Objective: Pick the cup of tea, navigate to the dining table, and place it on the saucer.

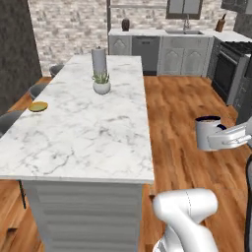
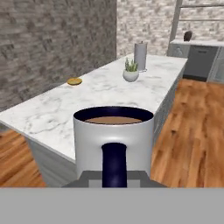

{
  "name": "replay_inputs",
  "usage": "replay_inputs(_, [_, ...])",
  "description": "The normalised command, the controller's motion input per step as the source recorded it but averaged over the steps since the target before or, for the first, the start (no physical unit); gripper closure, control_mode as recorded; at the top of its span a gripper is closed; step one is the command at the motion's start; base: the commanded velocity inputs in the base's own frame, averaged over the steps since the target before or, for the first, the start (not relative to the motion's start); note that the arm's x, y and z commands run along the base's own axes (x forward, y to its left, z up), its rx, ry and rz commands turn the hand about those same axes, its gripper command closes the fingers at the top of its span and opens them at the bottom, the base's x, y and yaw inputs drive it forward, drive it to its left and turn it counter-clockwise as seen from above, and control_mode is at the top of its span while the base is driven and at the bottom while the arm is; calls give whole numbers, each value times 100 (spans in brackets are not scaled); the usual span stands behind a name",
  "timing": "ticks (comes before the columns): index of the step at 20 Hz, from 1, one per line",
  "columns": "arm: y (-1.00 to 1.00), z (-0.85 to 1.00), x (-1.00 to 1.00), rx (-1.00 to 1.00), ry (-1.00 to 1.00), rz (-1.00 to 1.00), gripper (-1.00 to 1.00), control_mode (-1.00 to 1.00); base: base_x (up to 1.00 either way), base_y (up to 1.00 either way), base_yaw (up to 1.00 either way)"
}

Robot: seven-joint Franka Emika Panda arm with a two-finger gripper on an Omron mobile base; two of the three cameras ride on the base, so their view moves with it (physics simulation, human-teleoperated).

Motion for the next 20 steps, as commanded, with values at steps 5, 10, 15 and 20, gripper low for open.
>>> replay_inputs(5, [0,0,0,0,0,0,100,100,0,100,0])
replay_inputs(10, [0,0,0,0,0,0,100,100,5,100,0])
replay_inputs(15, [0,0,0,0,0,0,100,100,10,100,-2])
replay_inputs(20, [0,0,0,0,0,0,100,100,7,100,-8])
